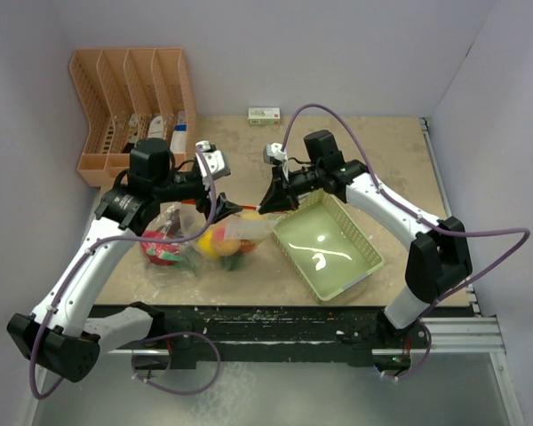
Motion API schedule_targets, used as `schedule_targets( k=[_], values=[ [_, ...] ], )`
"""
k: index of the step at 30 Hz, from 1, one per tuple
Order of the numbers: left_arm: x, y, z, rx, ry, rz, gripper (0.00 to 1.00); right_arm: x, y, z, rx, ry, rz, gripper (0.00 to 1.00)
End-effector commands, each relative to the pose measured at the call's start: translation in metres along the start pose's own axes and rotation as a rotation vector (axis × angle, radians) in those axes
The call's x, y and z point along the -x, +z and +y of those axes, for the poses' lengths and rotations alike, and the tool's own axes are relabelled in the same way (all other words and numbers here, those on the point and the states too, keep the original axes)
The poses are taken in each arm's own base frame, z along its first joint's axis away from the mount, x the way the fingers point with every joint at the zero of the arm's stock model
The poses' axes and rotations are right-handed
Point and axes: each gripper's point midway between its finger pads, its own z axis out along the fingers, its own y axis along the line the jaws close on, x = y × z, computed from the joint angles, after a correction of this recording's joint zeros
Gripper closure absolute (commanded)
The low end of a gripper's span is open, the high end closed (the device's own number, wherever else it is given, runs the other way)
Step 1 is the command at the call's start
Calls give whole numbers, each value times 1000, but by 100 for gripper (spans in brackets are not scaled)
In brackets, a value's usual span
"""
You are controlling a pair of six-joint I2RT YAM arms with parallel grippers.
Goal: Place the food in the zip-top bag and seal the zipper
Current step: Zip the zipper food storage bag at the center of the board.
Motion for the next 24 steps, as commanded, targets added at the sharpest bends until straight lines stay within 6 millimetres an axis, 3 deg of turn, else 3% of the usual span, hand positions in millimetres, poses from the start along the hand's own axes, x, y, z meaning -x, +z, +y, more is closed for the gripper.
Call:
schedule_targets(
  k=[1,5,16,20,24],
  values=[
    [-6,2,-10,-95,59,29,1,35,-11,18,29,-116,-55,100],
    [-26,6,-19,-165,26,84,1,37,-11,18,28,-122,-58,100],
    [-50,17,-22,-202,-33,130,0,43,-13,21,29,-142,-68,100],
    [-62,24,-23,-223,-75,146,15,45,-14,21,27,-141,-73,100],
    [-83,33,-20,-226,-154,215,37,46,-14,22,27,-148,-77,100]
  ],
)
